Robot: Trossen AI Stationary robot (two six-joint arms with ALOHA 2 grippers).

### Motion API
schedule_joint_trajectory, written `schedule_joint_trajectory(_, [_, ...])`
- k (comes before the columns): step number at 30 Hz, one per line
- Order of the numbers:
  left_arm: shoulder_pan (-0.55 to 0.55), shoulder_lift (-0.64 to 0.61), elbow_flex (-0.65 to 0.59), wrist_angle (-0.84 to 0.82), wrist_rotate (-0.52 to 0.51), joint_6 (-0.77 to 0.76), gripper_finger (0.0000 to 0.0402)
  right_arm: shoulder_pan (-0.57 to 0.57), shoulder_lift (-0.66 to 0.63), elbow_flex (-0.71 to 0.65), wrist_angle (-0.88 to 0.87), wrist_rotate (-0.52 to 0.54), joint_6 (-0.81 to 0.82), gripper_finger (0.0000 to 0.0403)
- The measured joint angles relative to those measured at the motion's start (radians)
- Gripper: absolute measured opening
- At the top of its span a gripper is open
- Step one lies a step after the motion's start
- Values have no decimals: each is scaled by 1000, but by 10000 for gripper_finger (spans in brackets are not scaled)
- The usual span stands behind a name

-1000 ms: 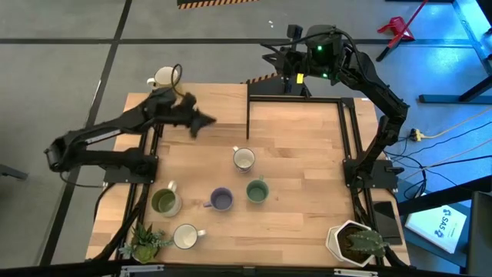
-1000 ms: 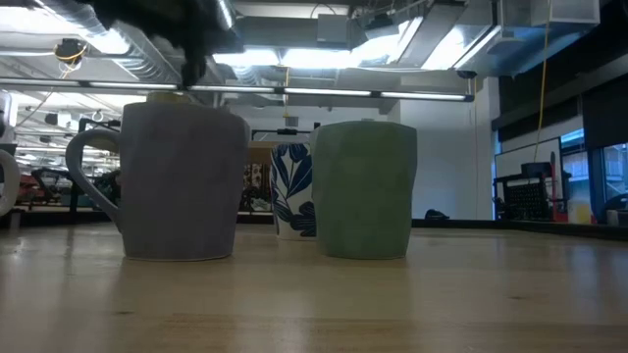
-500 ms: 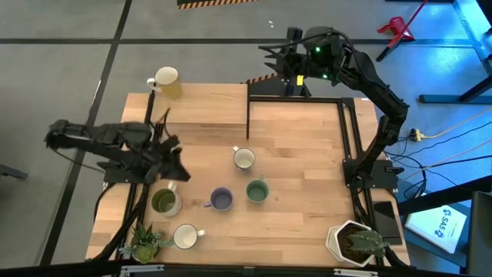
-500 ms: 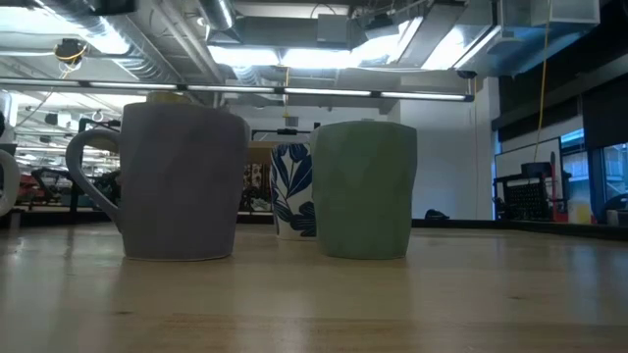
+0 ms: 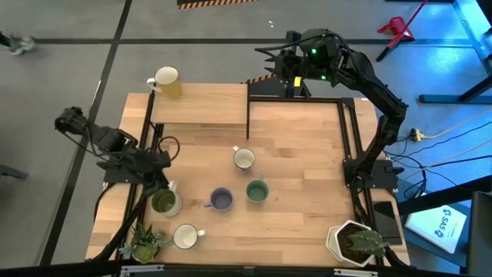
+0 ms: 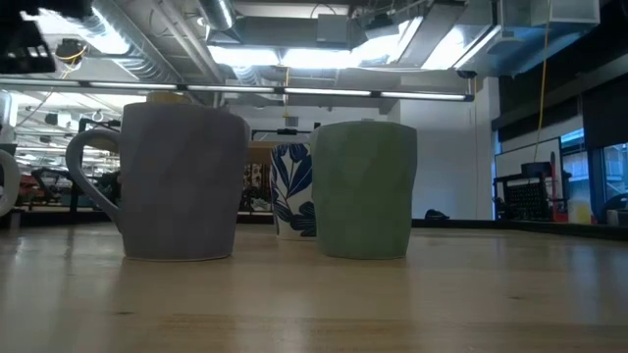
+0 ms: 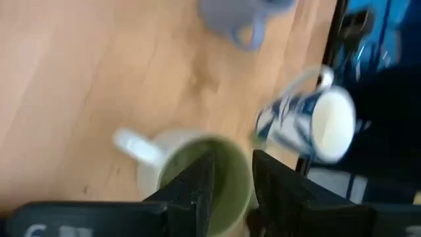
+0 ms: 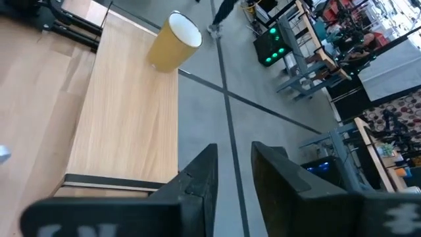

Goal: Place coffee mugs
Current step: Put the white cup on the shelf aligned with the other yellow cup

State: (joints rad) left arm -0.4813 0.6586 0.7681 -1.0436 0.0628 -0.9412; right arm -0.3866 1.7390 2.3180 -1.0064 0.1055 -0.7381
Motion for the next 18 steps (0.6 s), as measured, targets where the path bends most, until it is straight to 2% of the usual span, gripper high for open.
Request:
schedule_joint_trajectory(6, [-87,2,0,-54,1,-41,100,0,0,0,0,0,0,86])
schedule_joint_trajectory(10, [-133,3,-1,-82,-84,-45,100,0,0,0,0,0,1,86])
schedule_joint_trajectory(13, [-150,10,-27,-76,-98,-57,102,0,0,0,0,0,25,86])
schedule_joint_trajectory(18, [-172,37,-119,-63,-116,-193,116,0,0,0,0,0,34,86])
